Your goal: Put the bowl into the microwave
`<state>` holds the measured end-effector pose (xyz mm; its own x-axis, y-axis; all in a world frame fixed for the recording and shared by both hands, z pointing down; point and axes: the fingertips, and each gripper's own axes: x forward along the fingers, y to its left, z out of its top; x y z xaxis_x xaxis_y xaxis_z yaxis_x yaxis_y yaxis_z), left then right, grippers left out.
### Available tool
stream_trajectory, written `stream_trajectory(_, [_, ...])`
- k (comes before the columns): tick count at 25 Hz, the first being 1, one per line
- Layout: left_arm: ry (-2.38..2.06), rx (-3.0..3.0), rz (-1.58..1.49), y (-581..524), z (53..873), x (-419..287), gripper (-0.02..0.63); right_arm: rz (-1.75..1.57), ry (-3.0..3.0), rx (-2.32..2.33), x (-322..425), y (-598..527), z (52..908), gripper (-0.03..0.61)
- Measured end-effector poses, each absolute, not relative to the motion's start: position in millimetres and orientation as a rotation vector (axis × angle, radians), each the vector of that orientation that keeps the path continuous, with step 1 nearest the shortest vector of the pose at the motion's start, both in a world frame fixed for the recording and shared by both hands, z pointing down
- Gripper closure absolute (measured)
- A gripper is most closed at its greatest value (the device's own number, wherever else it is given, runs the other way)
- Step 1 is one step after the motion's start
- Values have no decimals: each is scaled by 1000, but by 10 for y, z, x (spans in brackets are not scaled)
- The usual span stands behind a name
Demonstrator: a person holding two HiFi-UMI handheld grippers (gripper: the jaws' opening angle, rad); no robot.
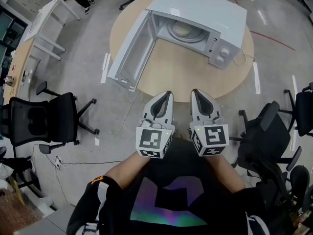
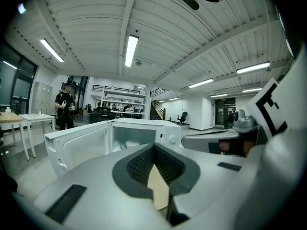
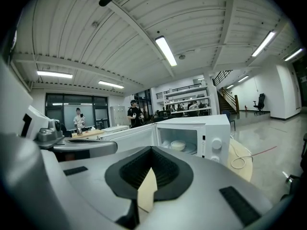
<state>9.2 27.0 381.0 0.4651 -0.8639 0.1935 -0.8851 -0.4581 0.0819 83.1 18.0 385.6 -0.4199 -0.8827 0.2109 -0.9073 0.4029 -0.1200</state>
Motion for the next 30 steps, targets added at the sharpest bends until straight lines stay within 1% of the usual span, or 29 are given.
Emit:
stream_trajectory(15, [-1556, 2559, 166, 475, 3785, 21, 568, 316, -2538, 1583, 744, 380, 3880, 560])
stream_trajectory(30, [-1531, 2535, 208, 531, 3953, -13, 568, 368, -2504, 1556, 697, 507, 4080, 560])
